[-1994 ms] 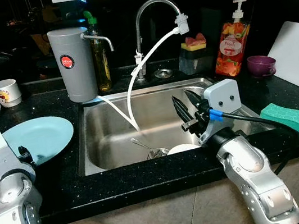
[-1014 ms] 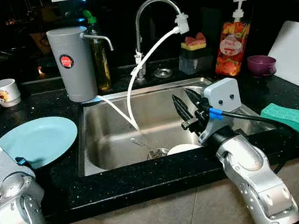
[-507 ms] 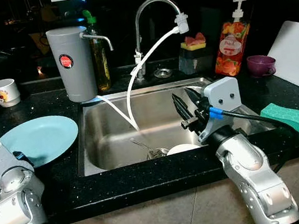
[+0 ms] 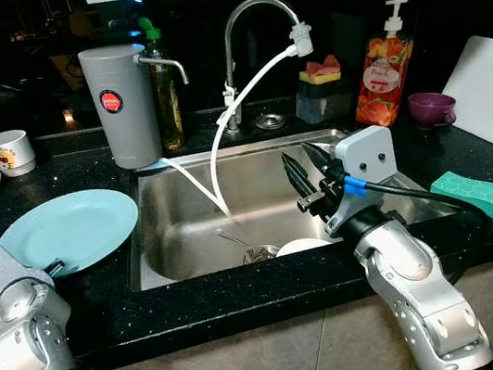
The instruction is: Kitchen organization
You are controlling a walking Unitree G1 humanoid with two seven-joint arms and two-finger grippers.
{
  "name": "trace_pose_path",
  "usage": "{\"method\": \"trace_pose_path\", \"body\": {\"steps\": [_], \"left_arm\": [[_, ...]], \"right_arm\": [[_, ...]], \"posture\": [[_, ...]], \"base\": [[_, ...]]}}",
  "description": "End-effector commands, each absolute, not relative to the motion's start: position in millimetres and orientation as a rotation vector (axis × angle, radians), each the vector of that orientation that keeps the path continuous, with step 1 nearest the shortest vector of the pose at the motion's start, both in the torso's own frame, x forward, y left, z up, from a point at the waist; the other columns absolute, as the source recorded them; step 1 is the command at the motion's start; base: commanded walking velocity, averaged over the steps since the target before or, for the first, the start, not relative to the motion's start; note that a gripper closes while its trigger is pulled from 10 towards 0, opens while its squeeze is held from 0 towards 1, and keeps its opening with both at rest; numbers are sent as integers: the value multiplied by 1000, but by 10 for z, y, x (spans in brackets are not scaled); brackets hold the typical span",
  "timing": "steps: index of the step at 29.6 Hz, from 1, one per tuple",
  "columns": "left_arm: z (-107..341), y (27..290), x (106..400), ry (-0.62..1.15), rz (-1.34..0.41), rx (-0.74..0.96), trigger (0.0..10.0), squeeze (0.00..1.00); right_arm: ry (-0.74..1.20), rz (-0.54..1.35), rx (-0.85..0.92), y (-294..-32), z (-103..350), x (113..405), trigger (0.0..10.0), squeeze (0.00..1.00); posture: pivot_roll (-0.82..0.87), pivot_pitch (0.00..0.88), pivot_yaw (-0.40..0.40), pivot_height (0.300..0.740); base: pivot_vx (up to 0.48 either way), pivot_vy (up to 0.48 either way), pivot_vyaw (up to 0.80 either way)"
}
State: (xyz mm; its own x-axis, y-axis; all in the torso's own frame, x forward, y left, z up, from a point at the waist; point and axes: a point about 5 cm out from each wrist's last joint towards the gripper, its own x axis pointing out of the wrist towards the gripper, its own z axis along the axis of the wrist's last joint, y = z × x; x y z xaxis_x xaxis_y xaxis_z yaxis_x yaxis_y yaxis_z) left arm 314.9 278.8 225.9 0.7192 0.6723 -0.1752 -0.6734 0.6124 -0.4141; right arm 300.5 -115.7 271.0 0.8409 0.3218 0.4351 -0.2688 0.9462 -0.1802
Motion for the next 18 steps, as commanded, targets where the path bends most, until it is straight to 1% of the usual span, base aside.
{"method": "trace_pose_path", "body": {"steps": [1, 4, 5, 6, 11, 12, 14, 15, 17, 18], "left_arm": [[2180, 2757, 3169, 44, 764, -530, 10000, 0], [2147, 2748, 3197, 65, 740, -592, 10000, 0], [2133, 2747, 3211, 74, 731, -618, 10000, 914], [2122, 2747, 3228, 78, 720, -647, 10000, 1000], [2124, 2739, 3267, 73, 698, -708, 10000, 1000], [2125, 2729, 3281, 71, 685, -731, 10000, 522], [2125, 2721, 3289, 71, 677, -748, 10000, 522], [2117, 2712, 3301, 76, 665, -775, 10000, 0], [2107, 2704, 3311, 83, 654, -801, 10000, 0], [2074, 2696, 3324, 94, 646, -847, 10000, 0]], "right_arm": [[-474, 311, -126, -1156, 2697, 3017, 10000, 0], [-475, 311, -125, -1157, 2698, 3017, 10000, 0], [-475, 311, -124, -1156, 2698, 3017, 10000, 0], [-476, 312, -124, -1154, 2698, 3017, 10000, 0], [-476, 310, -123, -1153, 2700, 3018, 10000, 0], [-476, 309, -123, -1155, 2701, 3017, 10000, 0], [-476, 308, -123, -1156, 2701, 3017, 10000, 0], [-476, 308, -123, -1157, 2701, 3016, 10000, 0], [-476, 308, -123, -1158, 2700, 3015, 10000, 0], [-476, 307, -124, -1159, 2701, 3014, 10000, 0]], "posture": [[47, 57, -51, 740], [47, 57, -51, 740], [47, 57, -51, 740], [47, 57, -51, 740], [45, 60, -51, 740], [45, 60, -51, 740], [45, 60, -51, 740], [41, 61, -50, 740], [41, 61, -50, 740], [41, 61, -50, 740]], "base": [[0, 0, 0], [0, 0, 0], [0, 0, 0], [0, 0, 0], [0, 0, 0], [0, 0, 0], [0, 0, 0], [0, 0, 0], [0, 0, 0], [0, 0, 0]]}}
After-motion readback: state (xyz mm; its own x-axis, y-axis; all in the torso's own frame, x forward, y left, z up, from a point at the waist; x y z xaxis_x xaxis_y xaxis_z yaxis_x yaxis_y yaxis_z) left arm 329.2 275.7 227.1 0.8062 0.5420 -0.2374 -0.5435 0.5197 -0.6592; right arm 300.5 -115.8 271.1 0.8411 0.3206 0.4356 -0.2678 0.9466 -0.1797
